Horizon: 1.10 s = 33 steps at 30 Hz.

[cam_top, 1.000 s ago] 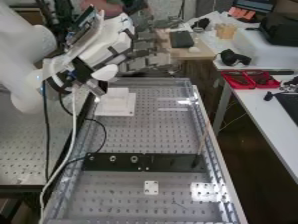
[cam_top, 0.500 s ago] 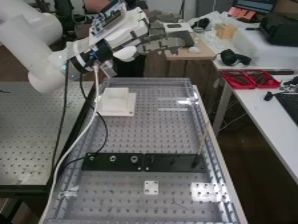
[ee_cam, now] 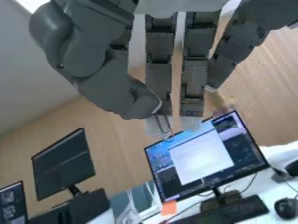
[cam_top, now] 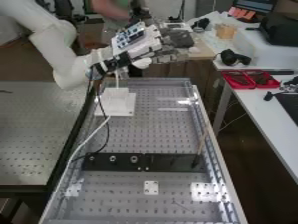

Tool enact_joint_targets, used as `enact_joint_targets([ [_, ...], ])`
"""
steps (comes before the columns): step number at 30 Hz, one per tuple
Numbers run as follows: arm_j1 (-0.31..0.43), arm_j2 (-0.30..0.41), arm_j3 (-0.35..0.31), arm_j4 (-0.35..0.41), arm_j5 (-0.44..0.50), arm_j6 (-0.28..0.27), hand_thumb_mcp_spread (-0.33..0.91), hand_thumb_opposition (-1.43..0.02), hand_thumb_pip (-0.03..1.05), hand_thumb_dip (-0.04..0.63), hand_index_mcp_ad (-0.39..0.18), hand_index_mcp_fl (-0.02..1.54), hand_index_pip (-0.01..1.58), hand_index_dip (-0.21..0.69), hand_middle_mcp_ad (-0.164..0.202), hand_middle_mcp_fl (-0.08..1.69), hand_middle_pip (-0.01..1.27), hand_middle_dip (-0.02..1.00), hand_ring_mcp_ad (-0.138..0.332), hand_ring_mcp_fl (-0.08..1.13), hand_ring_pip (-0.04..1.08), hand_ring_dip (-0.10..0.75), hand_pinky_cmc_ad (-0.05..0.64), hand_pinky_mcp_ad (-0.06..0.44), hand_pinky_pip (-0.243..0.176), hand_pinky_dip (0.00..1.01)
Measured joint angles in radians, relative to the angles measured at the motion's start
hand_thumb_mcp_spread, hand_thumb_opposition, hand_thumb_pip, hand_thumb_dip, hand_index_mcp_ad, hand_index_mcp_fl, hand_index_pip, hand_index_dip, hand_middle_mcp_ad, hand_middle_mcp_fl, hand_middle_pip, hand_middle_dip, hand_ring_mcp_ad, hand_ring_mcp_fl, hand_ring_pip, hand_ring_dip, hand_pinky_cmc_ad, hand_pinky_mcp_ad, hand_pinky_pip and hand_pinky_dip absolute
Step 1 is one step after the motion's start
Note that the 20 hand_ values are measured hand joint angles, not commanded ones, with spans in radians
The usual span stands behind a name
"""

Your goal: Grab the paper clip and place it in the clear container

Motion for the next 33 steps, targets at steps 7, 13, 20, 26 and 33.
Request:
enact_joint_targets([
  [7, 0.025, -0.087, 0.056, -0.061, 0.016, -0.005, 0.55, -0.86, 0.99, 0.344, -0.211, 0.18, 0.68, -0.204, 0.021, 0.61, 1.06, 0.69, 0.087, 0.43, 0.73, 0.450, 0.531, 0.187, 0.012, 0.51],
  [13, 0.034, -0.147, 0.104, -0.124, 0.015, -0.025, 0.55, -0.86, 0.99, 0.344, -0.211, 0.17, 0.66, -0.204, 0.021, 0.60, 1.06, 0.69, 0.087, 0.43, 0.73, 0.447, 0.531, 0.183, 0.012, 0.51],
  [20, 0.047, -0.200, 0.152, -0.188, 0.030, -0.003, 0.55, -0.86, 0.98, 0.344, -0.209, 0.18, 0.66, -0.204, 0.021, 0.60, 1.06, 0.69, 0.087, 0.43, 0.73, 0.447, 0.531, 0.187, 0.012, 0.50],
  [26, 0.073, -0.238, 0.189, -0.223, 0.076, 0.045, 0.55, -0.86, 0.98, 0.344, -0.213, 0.18, 0.66, -0.204, 0.021, 0.60, 1.06, 0.69, 0.087, 0.43, 0.73, 0.443, 0.531, 0.183, 0.012, 0.50],
  [33, 0.116, -0.258, 0.228, -0.279, 0.156, 0.093, 0.55, -0.86, 0.98, 0.344, -0.216, 0.19, 0.66, -0.204, 0.023, 0.60, 1.06, 0.69, 0.091, 0.43, 0.73, 0.442, 0.532, 0.180, 0.012, 0.50],
])
